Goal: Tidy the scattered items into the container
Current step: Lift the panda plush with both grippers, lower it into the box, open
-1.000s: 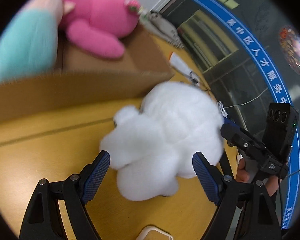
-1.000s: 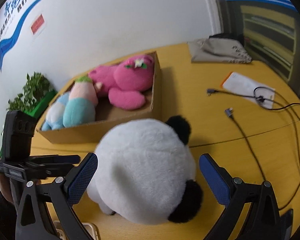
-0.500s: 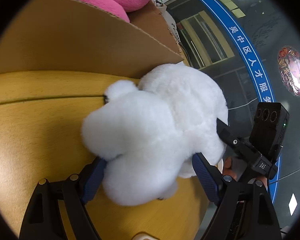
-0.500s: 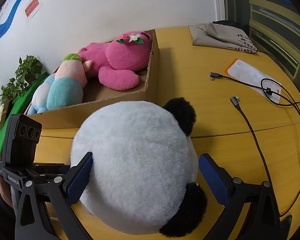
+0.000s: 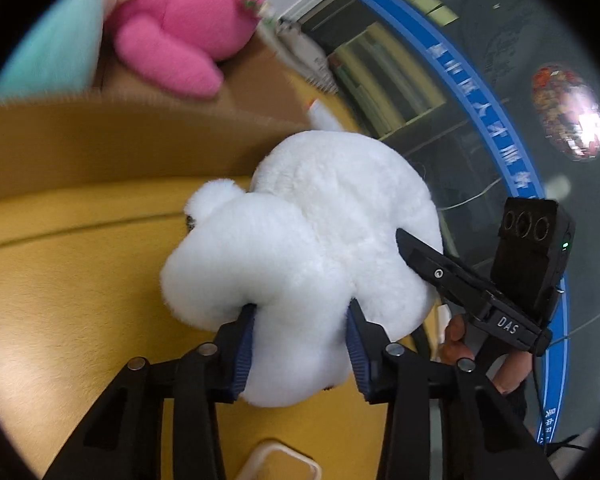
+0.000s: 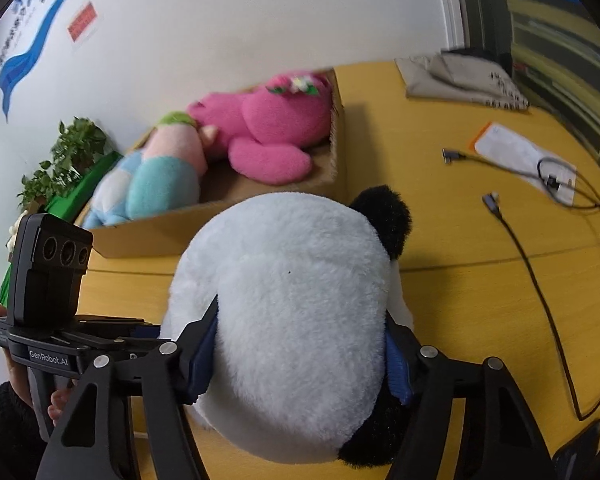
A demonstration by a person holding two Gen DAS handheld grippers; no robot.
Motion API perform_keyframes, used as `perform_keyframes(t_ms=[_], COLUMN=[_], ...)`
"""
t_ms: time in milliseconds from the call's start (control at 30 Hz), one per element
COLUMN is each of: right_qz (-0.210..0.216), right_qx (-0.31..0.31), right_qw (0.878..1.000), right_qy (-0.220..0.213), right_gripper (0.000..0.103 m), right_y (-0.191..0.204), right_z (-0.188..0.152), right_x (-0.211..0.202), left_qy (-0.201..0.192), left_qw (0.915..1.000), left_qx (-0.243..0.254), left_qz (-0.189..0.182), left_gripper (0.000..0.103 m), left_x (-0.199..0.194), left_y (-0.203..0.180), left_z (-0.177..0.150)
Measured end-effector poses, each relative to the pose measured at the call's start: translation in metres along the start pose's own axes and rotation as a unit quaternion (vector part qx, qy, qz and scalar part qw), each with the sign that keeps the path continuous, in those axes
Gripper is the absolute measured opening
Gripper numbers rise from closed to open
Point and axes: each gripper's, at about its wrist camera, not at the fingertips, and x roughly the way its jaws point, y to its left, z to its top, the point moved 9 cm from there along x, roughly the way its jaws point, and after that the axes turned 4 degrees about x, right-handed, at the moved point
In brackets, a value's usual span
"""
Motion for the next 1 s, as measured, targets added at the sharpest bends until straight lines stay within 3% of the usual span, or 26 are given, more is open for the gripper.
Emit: perform_keyframes(t_ms=[100,233,300,433,533,667,800,900,1000], right_qz=[0.017,0.039,0.053,0.074,0.079,0.089,0.120,0.137,0.127], right_qx=[-0.010,-0.040,-0.057,-0.107,-0.134,-0.127,-0.093,-0.035,0.024], right_qw=[0.999,0.991,0.984,0.962,0.949,0.949,0.952,0.966,0.981], right_qy=[-0.042,-0.120,-0.163,-0.239,-0.273,-0.274,-0.266,-0.216,-0.148], right_gripper=[0.072,0.072,0.072,0.072,0.072,0.072,0.072,0.072,0.072], right_y=[0.020,0.060,0.083,0.133,0.159,0.163,0.133,0.093,0.055], right_z=[0.017,0.059,0.085,0.139,0.170,0.203,0.211,0.192,0.158], right_x=[-0.028,-0.075,-0.101,-0.149,-0.159,-0.128,-0.071,0.001,0.071], left_qy=[-0.043,-0.108,-0.135,-0.187,-0.194,-0.179,-0.119,-0.050,0.011], left_qw=[0.9987,0.9898,0.9840,0.9633,0.9598,0.9633,0.9763,0.9869,0.9889], left_qx=[0.023,0.092,0.115,0.182,0.185,0.172,0.134,0.085,0.038], left_qz=[-0.014,0.003,0.012,0.062,0.084,0.101,0.121,0.128,0.143], left_gripper=[0.038,0.038,0.038,0.038,0.038,0.038,0.038,0.038,0.038], left_x=[-0.038,-0.103,-0.134,-0.187,-0.197,-0.191,-0.139,-0.083,-0.034], left_y=[-0.023,-0.067,-0.088,-0.126,-0.121,-0.087,-0.026,0.033,0.084], left_z=[0.019,0.059,0.081,0.128,0.162,0.185,0.193,0.184,0.162])
